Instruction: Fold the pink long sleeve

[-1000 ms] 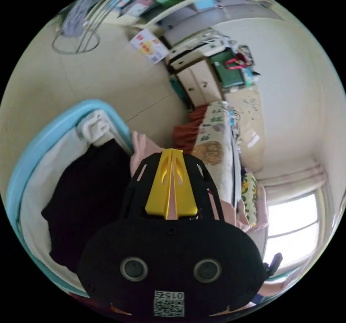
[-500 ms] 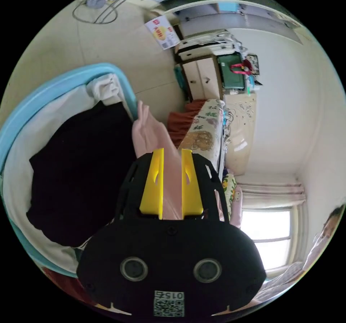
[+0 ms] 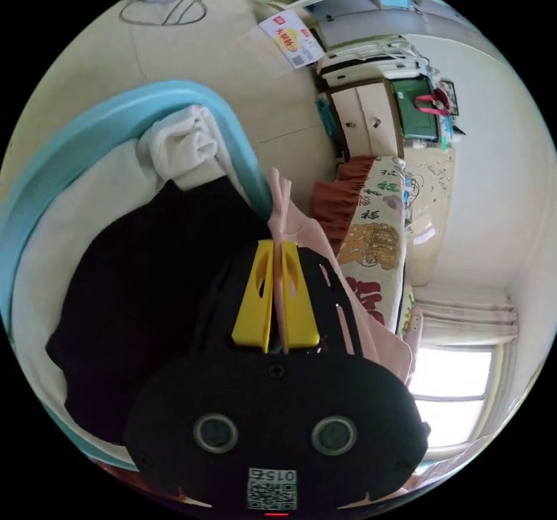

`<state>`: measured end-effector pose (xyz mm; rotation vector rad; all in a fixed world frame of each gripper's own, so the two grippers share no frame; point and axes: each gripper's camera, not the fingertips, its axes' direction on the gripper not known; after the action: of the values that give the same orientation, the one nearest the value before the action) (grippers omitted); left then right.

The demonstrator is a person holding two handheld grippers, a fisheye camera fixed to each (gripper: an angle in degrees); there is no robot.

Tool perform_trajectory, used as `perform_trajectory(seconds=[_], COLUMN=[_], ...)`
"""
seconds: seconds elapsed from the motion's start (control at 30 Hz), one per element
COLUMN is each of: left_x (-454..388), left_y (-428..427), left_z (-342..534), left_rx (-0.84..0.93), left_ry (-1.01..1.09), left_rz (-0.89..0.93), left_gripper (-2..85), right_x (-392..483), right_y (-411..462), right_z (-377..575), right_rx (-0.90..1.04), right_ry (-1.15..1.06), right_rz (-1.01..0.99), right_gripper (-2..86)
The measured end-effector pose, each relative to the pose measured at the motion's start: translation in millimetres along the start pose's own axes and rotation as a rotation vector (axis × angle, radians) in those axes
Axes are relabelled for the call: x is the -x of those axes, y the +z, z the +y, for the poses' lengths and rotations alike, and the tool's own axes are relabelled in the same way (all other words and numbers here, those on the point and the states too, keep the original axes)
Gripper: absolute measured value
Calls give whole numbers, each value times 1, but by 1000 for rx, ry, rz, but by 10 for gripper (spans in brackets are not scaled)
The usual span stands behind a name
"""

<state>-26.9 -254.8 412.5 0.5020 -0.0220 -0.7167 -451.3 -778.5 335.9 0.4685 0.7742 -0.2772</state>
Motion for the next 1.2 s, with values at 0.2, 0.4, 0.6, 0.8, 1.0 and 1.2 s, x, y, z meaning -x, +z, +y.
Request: perform_trajectory(seconds=[0.2,0.4,0.6,0.8,1.0,1.2], left_x=[-19,-93,-227,-302,-304,-332], left_y=[-81,-228,-342,-337,-351,-362], left_z=[13,102,287,295,238,239], left_rx=[-123,-456,-800,-637,-570,-717], left_ry=[53,240,549,642,590,618], left_rz=[26,-392,-676,-716,-899,-1216], left_gripper=[-2,55,101,132,139,69], right_x=[-141,-290,-300,-283,-293,-299], right_y=[-95,-177,-130,-131,-172,-190], right_z=[43,198,358,409,402,431], right_rx=[-110,-12,370,410,318,342], right_ry=[530,1092,1187,1086,965,1030], right_rz=[14,96,-21,-108,62,44], right_gripper=[-9,-8,-7,-6,-6,2])
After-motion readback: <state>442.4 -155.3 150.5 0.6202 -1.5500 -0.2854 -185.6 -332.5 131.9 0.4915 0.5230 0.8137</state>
